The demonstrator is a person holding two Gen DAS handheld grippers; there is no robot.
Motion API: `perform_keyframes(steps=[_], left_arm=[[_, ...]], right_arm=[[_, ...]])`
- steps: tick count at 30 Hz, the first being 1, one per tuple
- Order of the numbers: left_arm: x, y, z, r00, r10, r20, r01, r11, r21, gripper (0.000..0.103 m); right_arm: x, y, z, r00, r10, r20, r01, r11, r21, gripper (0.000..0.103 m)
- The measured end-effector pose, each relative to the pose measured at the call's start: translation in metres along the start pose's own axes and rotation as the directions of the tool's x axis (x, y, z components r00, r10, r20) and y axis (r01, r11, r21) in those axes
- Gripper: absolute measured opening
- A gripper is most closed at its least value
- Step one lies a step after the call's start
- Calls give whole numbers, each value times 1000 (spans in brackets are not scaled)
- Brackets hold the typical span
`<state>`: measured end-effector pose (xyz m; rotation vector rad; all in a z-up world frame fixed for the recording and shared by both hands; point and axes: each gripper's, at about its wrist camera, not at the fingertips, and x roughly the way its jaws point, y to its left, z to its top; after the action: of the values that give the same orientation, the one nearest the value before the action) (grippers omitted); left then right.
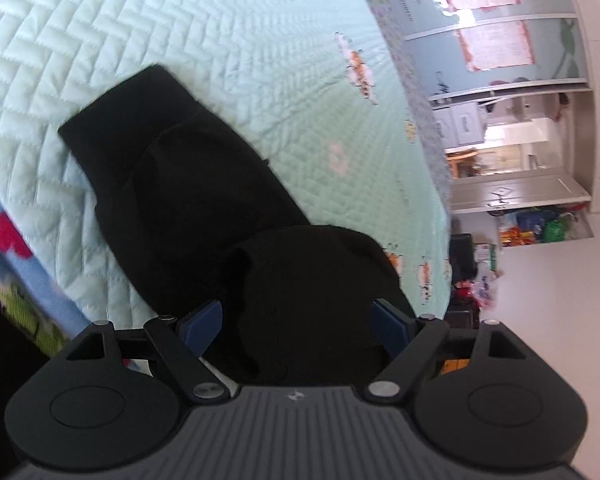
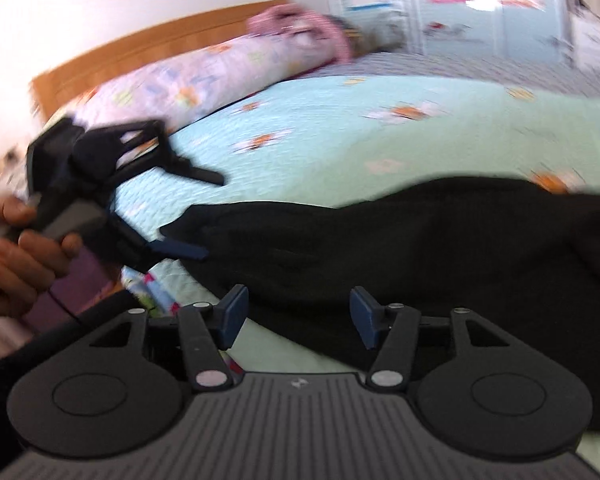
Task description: Fold clothes
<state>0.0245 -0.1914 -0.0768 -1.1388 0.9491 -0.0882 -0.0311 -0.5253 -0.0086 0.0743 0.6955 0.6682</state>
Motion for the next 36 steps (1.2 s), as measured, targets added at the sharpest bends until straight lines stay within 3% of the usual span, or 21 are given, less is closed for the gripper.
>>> perform_keyframes(steps=[7, 14, 19, 24, 26, 28, 31, 36], left_arm=[[23, 6, -9, 998, 59, -24, -60, 998, -14, 84], [39, 1, -21, 997, 35, -64, -37, 999, -23, 84], [42, 9, -24, 999, 34, -27, -36, 997, -62, 84], [38, 1, -30, 997, 79, 8, -79, 997, -16, 83], [37, -3, -32, 994, 107, 20, -107, 994, 19, 77], [36, -6, -32, 990, 136, 26, -137, 989, 52, 56], [35, -8, -30, 983, 180, 29, -182, 976, 119, 34], [33, -24, -41, 978, 202, 51, -208, 947, 246, 22]], right_arm=[[-36, -40, -29, 996, -77, 40, 66, 974, 219, 61], [-39, -49, -36, 996, -62, 70, 41, 963, 267, 63], [-41, -54, -43, 997, -42, 70, 20, 957, 289, 65], [-45, -58, -47, 997, -49, 67, 27, 953, 302, 67], [-46, -60, -48, 996, -58, 63, 36, 951, 308, 68], [-47, -62, -49, 996, -67, 58, 46, 948, 315, 68], [-48, -64, -51, 995, -80, 52, 59, 944, 325, 69], [-52, -64, -55, 994, -94, 55, 71, 943, 327, 69]])
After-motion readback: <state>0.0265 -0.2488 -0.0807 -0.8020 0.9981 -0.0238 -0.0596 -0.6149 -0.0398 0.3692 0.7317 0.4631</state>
